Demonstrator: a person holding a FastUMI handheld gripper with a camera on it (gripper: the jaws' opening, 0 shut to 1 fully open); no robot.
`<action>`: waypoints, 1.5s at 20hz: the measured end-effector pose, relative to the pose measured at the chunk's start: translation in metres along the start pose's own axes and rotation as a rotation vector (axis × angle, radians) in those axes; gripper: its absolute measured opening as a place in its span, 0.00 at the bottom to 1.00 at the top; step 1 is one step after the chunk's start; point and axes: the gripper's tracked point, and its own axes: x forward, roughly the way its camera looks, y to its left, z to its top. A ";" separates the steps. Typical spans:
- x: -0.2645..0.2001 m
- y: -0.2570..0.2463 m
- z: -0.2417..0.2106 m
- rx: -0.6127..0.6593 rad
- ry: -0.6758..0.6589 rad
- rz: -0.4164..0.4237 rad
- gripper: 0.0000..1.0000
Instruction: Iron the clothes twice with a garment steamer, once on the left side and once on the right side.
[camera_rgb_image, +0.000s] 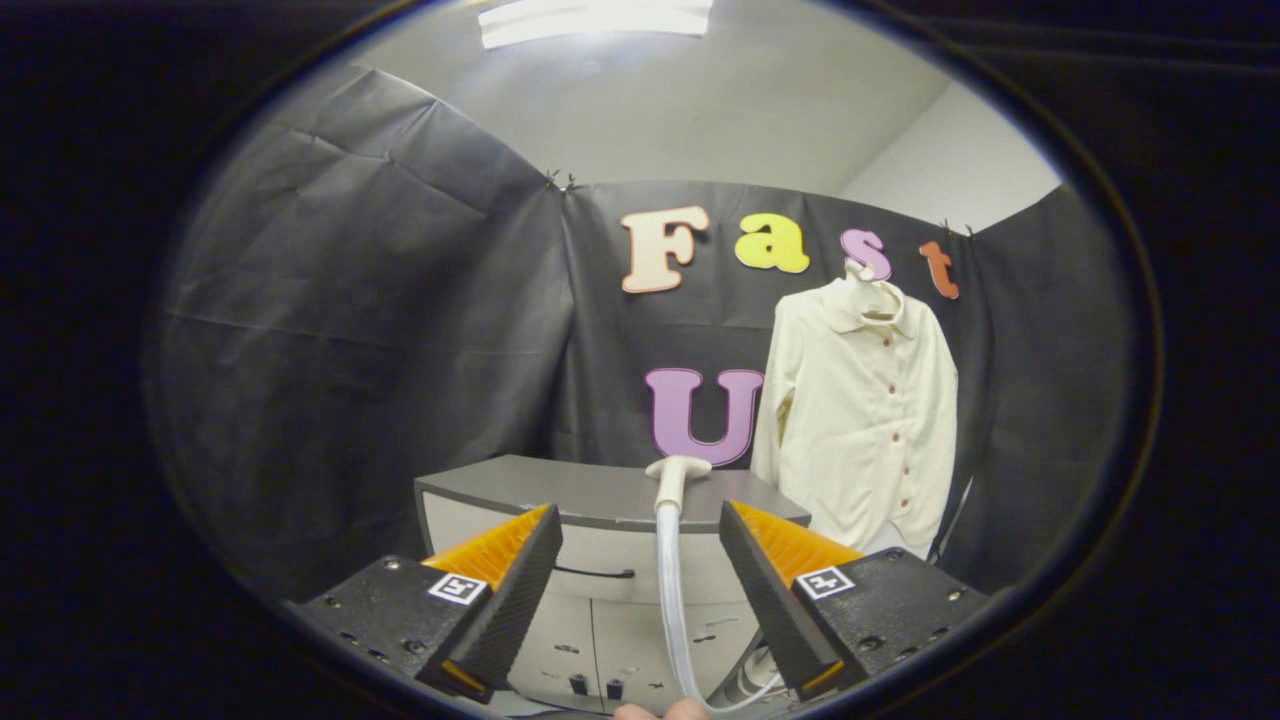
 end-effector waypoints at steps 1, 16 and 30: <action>0.005 -0.004 -0.001 0.002 0.000 -0.009 0.97; 0.123 -0.006 -0.019 -0.003 0.028 -0.024 0.96; 0.222 0.003 -0.068 0.006 0.167 -0.018 0.97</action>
